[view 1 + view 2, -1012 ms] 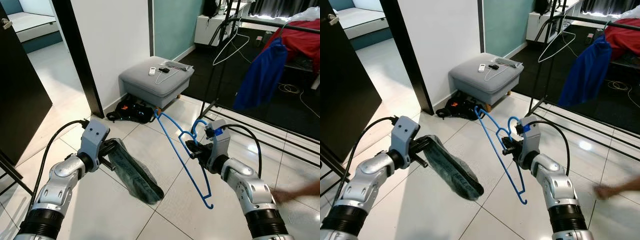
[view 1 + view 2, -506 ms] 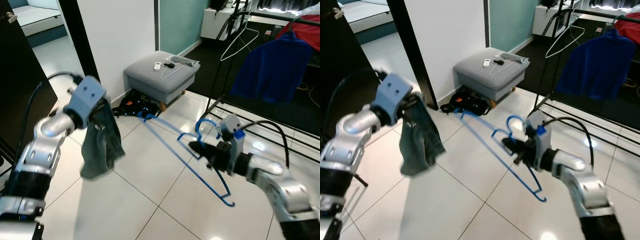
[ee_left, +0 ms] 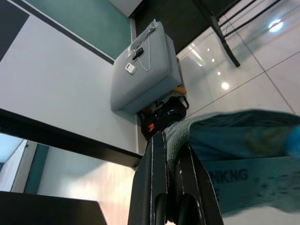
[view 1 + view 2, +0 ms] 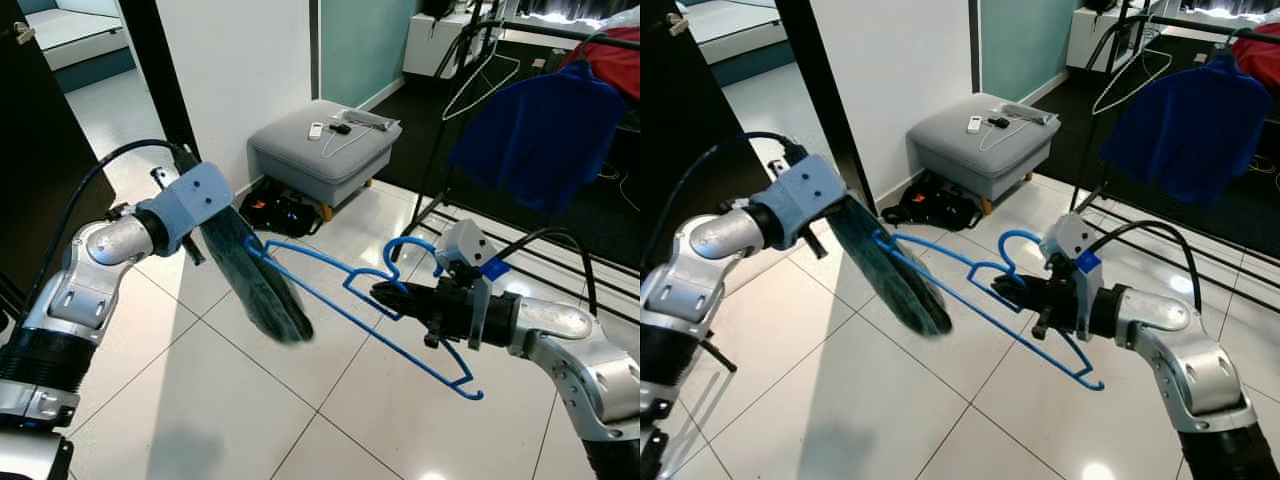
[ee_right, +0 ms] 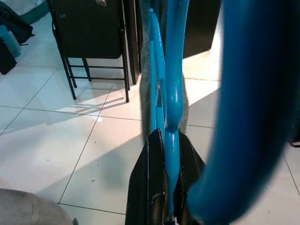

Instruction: Hang hanger

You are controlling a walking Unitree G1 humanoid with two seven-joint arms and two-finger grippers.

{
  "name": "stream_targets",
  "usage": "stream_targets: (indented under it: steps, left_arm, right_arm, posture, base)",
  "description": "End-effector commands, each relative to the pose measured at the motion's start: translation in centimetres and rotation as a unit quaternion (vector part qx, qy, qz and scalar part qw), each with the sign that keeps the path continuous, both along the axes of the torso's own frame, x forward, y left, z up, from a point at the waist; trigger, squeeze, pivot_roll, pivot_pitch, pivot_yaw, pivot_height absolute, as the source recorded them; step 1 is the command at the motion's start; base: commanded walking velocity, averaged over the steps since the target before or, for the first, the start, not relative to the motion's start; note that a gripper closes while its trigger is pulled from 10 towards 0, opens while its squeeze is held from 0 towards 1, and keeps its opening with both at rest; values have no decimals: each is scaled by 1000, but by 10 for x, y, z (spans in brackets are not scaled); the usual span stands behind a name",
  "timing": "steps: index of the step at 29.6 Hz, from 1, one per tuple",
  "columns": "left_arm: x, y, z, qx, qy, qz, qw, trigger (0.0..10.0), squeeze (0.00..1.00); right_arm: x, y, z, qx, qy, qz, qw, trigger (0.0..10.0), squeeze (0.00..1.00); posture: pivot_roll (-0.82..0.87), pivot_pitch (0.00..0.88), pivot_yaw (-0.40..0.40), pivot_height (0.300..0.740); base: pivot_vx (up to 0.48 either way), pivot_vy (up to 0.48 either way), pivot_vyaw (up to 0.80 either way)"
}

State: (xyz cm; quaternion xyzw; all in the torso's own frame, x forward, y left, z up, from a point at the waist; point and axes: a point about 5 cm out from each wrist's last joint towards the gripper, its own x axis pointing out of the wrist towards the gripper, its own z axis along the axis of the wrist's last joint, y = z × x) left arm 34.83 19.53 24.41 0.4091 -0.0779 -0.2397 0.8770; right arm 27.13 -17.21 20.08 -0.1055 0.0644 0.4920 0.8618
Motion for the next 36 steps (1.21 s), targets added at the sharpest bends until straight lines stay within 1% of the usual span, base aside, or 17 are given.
stream_targets:
  steps: [1, 2, 3, 5, 6, 7, 8, 9, 11, 15, 22, 24, 25, 27, 30, 33, 36]
  left_arm:
    - [1, 1, 6, 16, -4, 5, 1000, 10000, 0]
    - [1, 1, 6, 16, -4, 5, 1000, 10000, 0]
    - [0, -9, 10, 5, -7, -10, 1000, 10000, 0]
    - [0, -9, 10, 5, -7, -10, 1000, 10000, 0]
    - [-3, -23, 12, -7, -9, -30, 999, 10000, 0]
    - [-3, -23, 12, -7, -9, -30, 999, 10000, 0]
    - [-8, -40, 13, -18, -9, -62, 998, 10000, 0]
    - [-12, -52, 13, -25, -10, -86, 996, 10000, 0]
    - [-17, -62, 13, -25, -11, -112, 993, 10000, 0]
    - [-19, -65, 14, -23, -12, -123, 992, 10000, 0]
    - [-27, -80, 18, -28, -10, -157, 987, 10000, 0]
    - [-28, -84, 17, -24, -9, -161, 987, 10000, 0]
    - [-28, -84, 17, -24, -9, -161, 987, 10000, 0]
    - [-27, -84, 16, -21, -8, -160, 987, 10000, 0]
    - [-27, -85, 16, -20, -7, -160, 987, 10000, 0]
    - [-28, -88, 18, -26, -8, -164, 986, 10000, 0]
    - [-31, -92, 21, -33, -10, -172, 984, 10000, 0]
  right_arm:
    - [-2, 5, 5, 1, -4, 14, 1000, 10000, 0]
    - [-2, 5, 5, 1, -4, 14, 1000, 10000, 0]
    - [2, 5, 6, -9, -14, -2, 1000, 10000, 0]
    - [2, 5, 6, -9, -14, -2, 1000, 10000, 0]
    - [7, 4, 6, -17, -23, -20, 999, 10000, 0]
    - [7, 4, 6, -17, -23, -20, 999, 10000, 0]
    - [14, 2, 7, -23, -34, -48, 998, 10000, 0]
    - [18, 1, 8, -26, -42, -68, 997, 10000, 0]
    - [23, -2, 10, -26, -50, -90, 994, 10000, 0]
    - [25, -4, 11, -25, -53, -99, 993, 10000, 0]
    - [28, -6, 10, -33, -54, -110, 992, 10000, 0]
    - [24, -2, 8, -35, -46, -87, 995, 10000, 0]
    - [24, -2, 8, -35, -46, -87, 995, 10000, 0]
    - [18, 3, 5, -37, -35, -56, 997, 10000, 0]
    - [12, 5, 1, -47, -23, -29, 998, 10000, 0]
    - [12, 4, -2, -53, -19, -27, 998, 10000, 0]
    - [18, 3, -3, -51, -21, -52, 997, 10000, 0]
  posture:
    - [-54, 51, 62, 740]
    - [-54, 51, 62, 740]
    - [-54, 53, 61, 740]
    - [-54, 53, 61, 740]
    - [-57, 53, 58, 740]
    - [-57, 53, 58, 740]
    - [-60, 55, 54, 740]
    - [-60, 55, 54, 740]
    - [-61, 54, 52, 740]
    - [-60, 55, 54, 740]
    - [-59, 52, 53, 740]
    - [-64, 52, 55, 740]
    - [-64, 52, 55, 740]
    - [-69, 52, 55, 740]
    - [-69, 51, 54, 740]
    - [-69, 51, 54, 740]
    - [-63, 50, 51, 740]
  base:
    - [0, 0, 0]
    - [0, 0, 0]
    - [0, 0, 0]
    - [0, 0, 0]
    - [0, 0, 0]
    - [0, 0, 0]
    - [0, 0, 0]
    - [0, 0, 0]
    - [0, 0, 0]
    - [0, 0, 0]
    - [0, 0, 0]
    - [0, 0, 0]
    - [0, 0, 0]
    - [0, 0, 0]
    - [0, 0, 0]
    - [0, 0, 0]
    - [0, 0, 0]
